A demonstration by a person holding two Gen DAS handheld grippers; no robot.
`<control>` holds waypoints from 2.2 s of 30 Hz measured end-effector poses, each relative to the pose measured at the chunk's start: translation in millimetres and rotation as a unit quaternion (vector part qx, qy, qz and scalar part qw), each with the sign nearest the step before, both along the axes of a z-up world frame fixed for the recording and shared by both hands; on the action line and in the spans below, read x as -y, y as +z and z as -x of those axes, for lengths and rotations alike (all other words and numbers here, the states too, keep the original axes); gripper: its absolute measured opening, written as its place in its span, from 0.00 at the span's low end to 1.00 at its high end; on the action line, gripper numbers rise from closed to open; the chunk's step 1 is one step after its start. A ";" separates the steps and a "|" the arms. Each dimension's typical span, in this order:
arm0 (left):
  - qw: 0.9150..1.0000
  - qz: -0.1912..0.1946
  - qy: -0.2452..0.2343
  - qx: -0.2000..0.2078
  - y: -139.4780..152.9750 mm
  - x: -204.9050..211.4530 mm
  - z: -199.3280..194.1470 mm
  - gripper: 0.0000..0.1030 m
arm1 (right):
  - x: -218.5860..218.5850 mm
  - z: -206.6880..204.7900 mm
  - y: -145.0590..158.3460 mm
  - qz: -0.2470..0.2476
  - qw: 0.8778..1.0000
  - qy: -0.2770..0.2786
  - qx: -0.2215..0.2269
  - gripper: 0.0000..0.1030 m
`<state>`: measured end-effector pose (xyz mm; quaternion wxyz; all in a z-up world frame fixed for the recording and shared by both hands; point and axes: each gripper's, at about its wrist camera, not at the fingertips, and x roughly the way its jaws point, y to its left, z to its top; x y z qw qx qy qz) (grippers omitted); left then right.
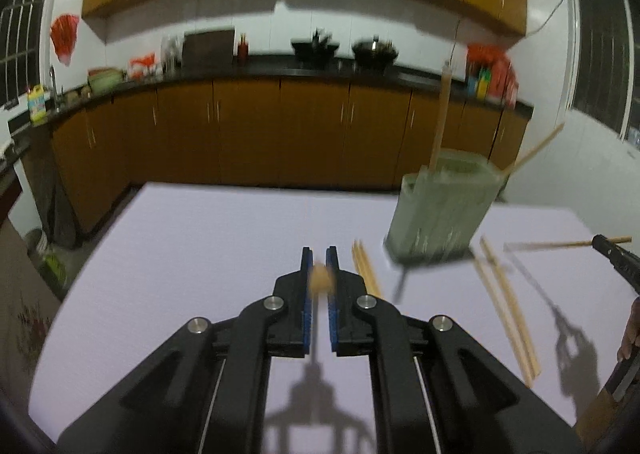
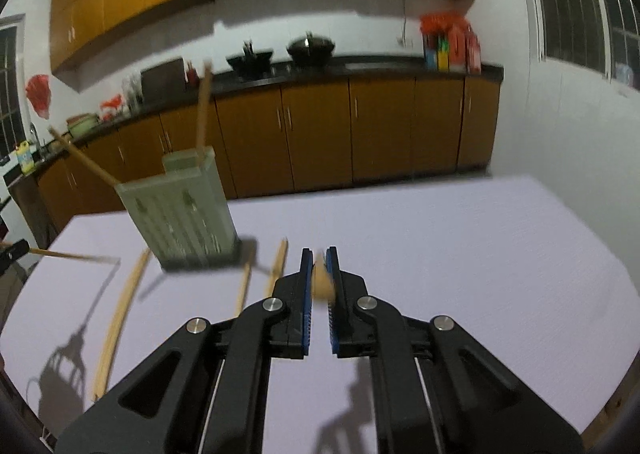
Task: Organize utensils
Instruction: 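Lift the left tool's chopstick upright over the holder while the right tool does likewise, then lower the chopsticks into the green holder and open both tools, then lower the left tool onto another chopstick and close while the right tool grasps one too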
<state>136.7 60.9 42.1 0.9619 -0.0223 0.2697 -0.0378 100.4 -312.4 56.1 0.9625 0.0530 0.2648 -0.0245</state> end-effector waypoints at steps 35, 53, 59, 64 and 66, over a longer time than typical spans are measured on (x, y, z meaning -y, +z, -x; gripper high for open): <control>0.989 0.045 -0.130 0.054 94.4 86.0 -65.8 0.07 | -62.8 -71.1 99.5 -0.055 0.985 0.094 0.137 0.07; 0.986 0.099 -0.105 0.084 92.9 57.4 -37.3 0.23 | -34.2 -23.3 110.0 -0.064 0.987 0.053 0.140 0.35; 0.994 0.071 -0.055 0.062 54.4 33.9 -2.1 0.24 | -9.3 -15.5 41.2 -0.052 0.998 0.018 0.034 0.34; 0.998 0.047 -0.020 -0.046 -28.4 21.1 -7.0 0.22 | -10.4 -30.4 -50.4 -0.078 0.990 0.041 -0.114 0.13; 0.995 0.055 -0.015 -0.081 -54.6 18.3 -6.6 0.22 | -15.0 -33.0 -75.0 -0.085 0.984 0.051 -0.149 0.11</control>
